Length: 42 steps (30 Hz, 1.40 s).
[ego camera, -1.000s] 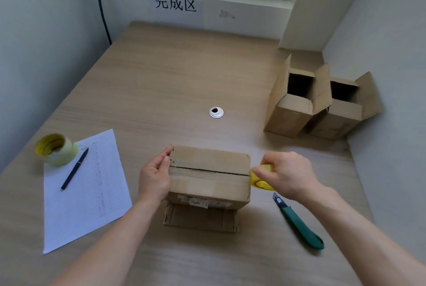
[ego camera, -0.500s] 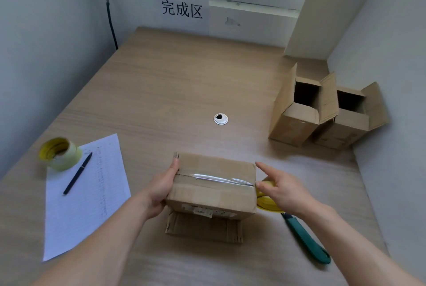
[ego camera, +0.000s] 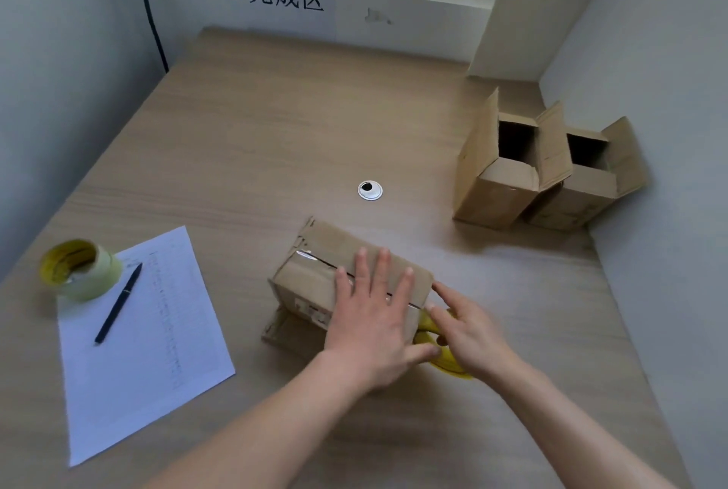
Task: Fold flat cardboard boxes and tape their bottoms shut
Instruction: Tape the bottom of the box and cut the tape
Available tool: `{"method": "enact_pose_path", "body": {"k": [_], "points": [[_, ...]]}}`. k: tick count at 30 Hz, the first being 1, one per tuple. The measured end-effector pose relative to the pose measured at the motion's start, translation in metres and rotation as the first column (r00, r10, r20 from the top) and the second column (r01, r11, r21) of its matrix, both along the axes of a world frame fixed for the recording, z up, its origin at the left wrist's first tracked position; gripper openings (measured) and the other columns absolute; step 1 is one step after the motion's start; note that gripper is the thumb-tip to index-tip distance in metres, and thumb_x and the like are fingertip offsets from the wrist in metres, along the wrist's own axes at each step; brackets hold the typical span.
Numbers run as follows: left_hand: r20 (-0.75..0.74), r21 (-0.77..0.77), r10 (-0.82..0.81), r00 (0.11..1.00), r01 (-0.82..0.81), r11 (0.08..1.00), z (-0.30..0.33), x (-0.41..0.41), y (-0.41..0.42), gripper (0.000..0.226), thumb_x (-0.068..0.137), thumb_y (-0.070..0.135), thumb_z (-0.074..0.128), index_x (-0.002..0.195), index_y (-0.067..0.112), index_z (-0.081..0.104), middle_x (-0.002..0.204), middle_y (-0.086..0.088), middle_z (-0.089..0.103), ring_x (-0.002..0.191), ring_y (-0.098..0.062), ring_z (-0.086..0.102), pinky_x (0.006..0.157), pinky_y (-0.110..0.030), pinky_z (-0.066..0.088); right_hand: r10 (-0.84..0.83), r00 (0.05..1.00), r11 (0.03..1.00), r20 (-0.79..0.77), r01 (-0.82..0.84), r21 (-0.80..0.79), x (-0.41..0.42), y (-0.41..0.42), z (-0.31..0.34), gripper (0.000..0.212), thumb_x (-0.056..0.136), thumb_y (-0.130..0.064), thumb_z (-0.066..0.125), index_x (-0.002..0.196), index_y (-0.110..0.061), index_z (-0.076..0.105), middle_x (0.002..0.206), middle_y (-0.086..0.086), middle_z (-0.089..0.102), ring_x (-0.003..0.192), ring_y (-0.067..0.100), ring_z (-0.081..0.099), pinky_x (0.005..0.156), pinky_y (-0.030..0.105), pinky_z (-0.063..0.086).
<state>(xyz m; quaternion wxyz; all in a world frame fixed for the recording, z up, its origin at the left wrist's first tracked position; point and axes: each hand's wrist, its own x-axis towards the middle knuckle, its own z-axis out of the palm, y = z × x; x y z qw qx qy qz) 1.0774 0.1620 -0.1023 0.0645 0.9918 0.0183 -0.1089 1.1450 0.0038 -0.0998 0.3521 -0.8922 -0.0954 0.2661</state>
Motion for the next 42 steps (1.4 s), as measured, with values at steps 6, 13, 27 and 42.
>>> {"method": "enact_pose_path", "body": {"k": [6,13,27,42], "points": [[0.067,0.022,-0.457,0.887,0.456,0.890,0.001,0.029,0.054,0.083,0.089,0.047,0.044,0.156,0.021,0.002,0.162,0.004,-0.014,0.149,-0.028,-0.016,0.118,-0.052,-0.005,-0.113,0.993,0.972,0.022,0.106,0.212,0.002,-0.005,0.007,0.062,0.085,-0.047,0.050,0.144,-0.053,0.031,0.152,-0.022,0.031,0.139,0.002,0.033,0.118,0.035,0.026],[0.432,-0.380,-0.241,0.869,0.417,0.826,0.018,0.018,0.061,0.034,0.085,0.014,0.058,0.116,0.007,0.069,0.141,-0.014,0.054,0.136,-0.039,0.043,0.111,-0.051,0.035,-0.115,0.992,0.954,0.059,0.094,0.284,-0.006,0.025,-0.001,0.052,0.085,-0.028,0.073,0.124,-0.053,0.050,0.119,-0.018,0.063,0.093,0.002,0.066,0.093,0.038,0.054],[-0.340,-0.914,0.562,0.754,-0.405,-0.009,-0.010,-0.043,-0.027,0.059,0.064,0.027,0.078,0.112,0.033,0.044,0.086,0.007,0.075,0.076,-0.009,0.070,0.070,-0.023,0.055,-0.169,0.938,0.982,0.304,0.185,-0.026,0.010,0.049,0.008,0.044,0.064,-0.064,0.069,0.090,-0.035,0.048,0.067,-0.012,0.063,0.069,0.011,0.062,0.066,0.036,0.052],[-0.521,-0.807,0.746,0.414,-0.524,-0.273,-0.044,-0.001,-0.025,0.014,0.083,0.011,0.070,0.071,0.004,0.069,0.066,-0.014,0.061,0.069,-0.028,0.057,0.070,-0.055,0.054,-0.180,0.943,0.955,0.280,0.100,0.278,0.024,-0.004,-0.004,0.030,0.079,-0.042,0.077,0.106,-0.038,0.063,0.098,-0.013,0.066,0.084,0.008,0.063,0.072,0.025,0.050]]}}
